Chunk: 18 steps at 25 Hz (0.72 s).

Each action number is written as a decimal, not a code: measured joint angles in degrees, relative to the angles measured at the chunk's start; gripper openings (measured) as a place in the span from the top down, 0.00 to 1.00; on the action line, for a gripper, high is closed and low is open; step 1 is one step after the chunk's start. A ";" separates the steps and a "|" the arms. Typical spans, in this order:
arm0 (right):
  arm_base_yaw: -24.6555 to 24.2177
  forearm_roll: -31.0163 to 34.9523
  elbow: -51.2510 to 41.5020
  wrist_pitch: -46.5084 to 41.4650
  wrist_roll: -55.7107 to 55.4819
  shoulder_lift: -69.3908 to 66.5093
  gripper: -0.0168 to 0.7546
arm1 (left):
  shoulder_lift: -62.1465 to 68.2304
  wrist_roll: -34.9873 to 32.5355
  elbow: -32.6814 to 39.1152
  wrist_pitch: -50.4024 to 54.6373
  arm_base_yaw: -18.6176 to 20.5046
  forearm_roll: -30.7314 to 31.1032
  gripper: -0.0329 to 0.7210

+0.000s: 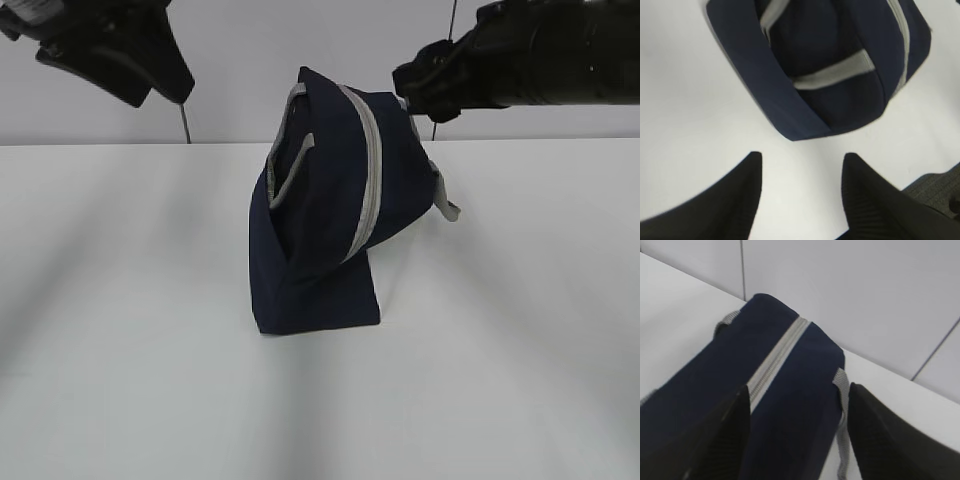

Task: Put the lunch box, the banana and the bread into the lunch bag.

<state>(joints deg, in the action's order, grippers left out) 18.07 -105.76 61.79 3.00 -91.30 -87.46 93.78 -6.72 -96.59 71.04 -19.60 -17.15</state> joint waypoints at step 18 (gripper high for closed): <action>4.30 90.86 -9.27 -39.71 90.07 10.82 0.42 | -44.18 0.10 40.83 -7.57 -0.65 4.08 0.47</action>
<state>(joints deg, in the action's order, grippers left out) 22.37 -14.90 52.52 -36.70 -1.24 -76.63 49.59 -6.62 -55.76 63.47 -20.26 -13.07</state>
